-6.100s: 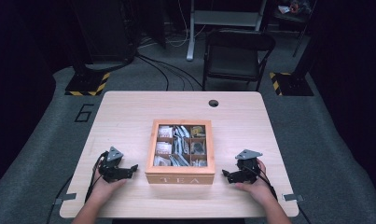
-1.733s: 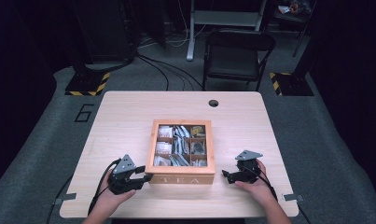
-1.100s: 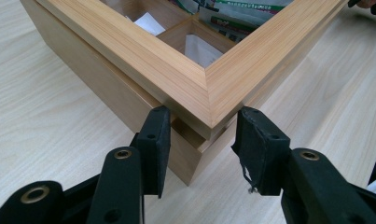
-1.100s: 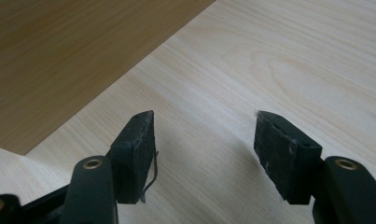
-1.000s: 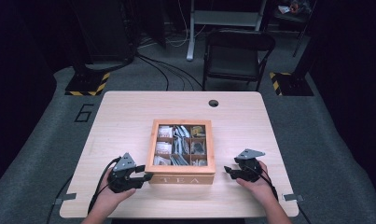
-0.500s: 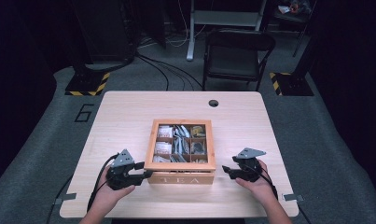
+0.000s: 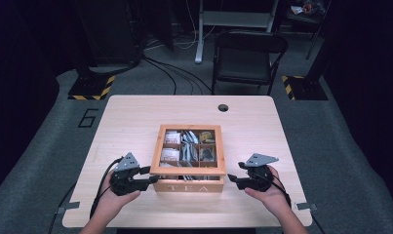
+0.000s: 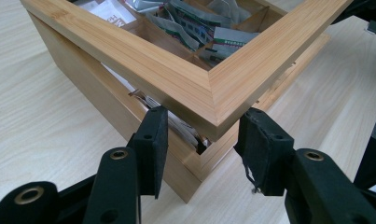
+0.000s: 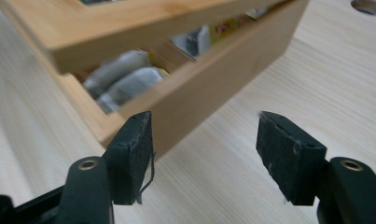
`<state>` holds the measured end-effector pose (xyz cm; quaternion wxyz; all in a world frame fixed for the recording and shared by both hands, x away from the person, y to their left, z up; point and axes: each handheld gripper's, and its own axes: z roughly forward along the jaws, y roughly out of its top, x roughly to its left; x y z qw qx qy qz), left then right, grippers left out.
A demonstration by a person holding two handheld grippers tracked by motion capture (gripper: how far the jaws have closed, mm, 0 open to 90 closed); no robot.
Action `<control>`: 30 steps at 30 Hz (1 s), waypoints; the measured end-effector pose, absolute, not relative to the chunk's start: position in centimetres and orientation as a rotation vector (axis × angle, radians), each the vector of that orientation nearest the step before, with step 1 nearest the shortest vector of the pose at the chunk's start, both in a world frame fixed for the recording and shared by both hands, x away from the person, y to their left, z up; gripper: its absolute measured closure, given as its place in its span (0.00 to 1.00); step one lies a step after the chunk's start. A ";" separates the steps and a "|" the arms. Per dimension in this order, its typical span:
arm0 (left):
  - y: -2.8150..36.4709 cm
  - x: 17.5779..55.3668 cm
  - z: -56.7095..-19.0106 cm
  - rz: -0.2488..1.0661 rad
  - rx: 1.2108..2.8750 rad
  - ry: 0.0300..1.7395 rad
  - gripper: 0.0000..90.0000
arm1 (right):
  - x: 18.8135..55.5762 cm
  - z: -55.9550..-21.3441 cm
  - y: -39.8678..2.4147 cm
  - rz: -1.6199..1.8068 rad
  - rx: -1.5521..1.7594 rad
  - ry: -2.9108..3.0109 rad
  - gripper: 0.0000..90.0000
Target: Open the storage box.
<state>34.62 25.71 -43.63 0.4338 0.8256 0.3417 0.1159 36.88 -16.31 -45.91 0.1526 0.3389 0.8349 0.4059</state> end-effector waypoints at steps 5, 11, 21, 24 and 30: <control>25.7 34.7 -43.4 0.287 2.061 0.850 0.59 | 36.1 -45.2 -15.1 1.188 0.926 2.416 0.38; 25.7 34.8 -43.3 0.286 2.067 0.852 0.59 | 35.4 -44.5 -14.2 1.220 0.899 2.404 0.38; 25.6 34.8 -43.2 0.300 2.074 0.852 0.58 | 35.2 -43.4 -13.2 1.213 0.891 2.391 0.38; 25.6 34.9 -43.1 0.300 2.079 0.849 0.57 | 35.3 -43.3 -13.0 1.212 0.879 2.394 0.40; 25.6 35.0 -42.8 0.298 2.082 0.846 0.57 | 35.8 -43.2 -12.6 1.228 0.891 2.402 0.40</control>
